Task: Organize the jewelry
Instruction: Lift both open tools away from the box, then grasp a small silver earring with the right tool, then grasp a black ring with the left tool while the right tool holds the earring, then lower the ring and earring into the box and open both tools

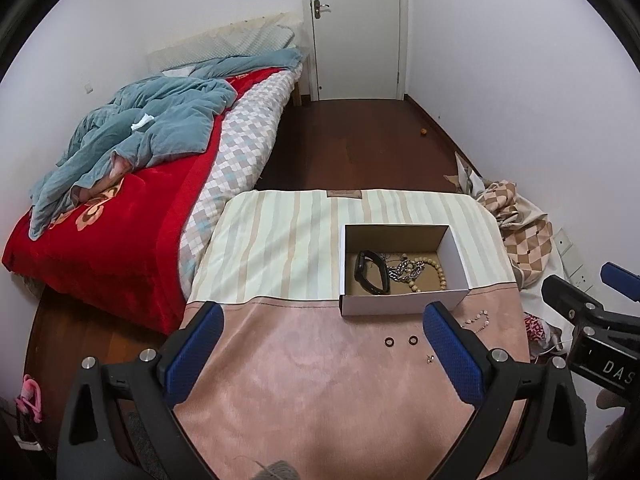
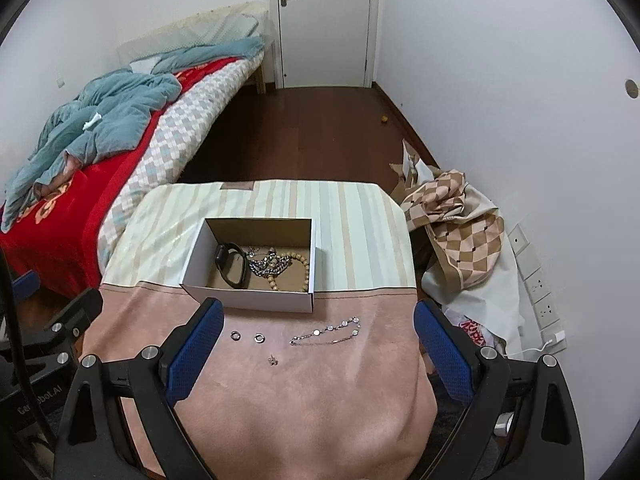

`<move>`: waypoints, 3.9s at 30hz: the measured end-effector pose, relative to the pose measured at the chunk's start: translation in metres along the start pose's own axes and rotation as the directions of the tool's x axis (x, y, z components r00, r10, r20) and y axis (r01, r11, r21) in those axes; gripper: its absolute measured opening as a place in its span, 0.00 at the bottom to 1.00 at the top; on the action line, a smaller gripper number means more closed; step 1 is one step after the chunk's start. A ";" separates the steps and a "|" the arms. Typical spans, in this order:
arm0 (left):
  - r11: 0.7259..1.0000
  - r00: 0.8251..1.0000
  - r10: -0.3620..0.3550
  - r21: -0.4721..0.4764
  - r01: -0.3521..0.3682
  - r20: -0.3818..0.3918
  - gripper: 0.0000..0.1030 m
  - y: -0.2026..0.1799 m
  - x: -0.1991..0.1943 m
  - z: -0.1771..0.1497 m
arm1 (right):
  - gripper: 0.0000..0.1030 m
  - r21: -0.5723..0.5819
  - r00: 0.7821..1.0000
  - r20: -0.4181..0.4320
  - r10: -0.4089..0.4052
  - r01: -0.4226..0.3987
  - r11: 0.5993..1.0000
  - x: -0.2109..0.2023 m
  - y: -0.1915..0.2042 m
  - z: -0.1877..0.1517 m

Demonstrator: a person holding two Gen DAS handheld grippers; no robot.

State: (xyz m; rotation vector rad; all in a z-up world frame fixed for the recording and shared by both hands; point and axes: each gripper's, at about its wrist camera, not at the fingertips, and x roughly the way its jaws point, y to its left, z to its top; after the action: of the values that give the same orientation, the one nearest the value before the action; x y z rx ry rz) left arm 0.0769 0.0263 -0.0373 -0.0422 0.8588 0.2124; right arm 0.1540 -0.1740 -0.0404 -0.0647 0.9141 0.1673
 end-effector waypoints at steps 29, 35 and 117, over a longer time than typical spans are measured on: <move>0.976 0.934 0.213 0.027 -0.214 -0.286 0.99 0.033 0.161 -0.091 | 0.34 0.079 0.953 -0.210 0.221 -0.209 0.975 0.192 0.032 -0.120; 0.984 0.941 0.177 0.038 -0.173 -0.287 0.99 0.020 0.168 -0.087 | 0.09 0.022 0.962 -0.196 0.188 -0.188 0.982 0.190 0.041 -0.118; 0.997 0.969 -0.068 -0.038 0.060 -0.239 0.93 -0.001 0.176 0.042 | 0.57 0.061 0.963 -0.232 0.135 -0.125 0.990 0.187 -0.011 0.030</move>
State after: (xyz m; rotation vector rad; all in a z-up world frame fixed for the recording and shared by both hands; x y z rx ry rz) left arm 0.2200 0.0606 -0.1432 -0.1260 1.0940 0.1616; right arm 0.2915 -0.1594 -0.1708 0.0194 1.1599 0.2646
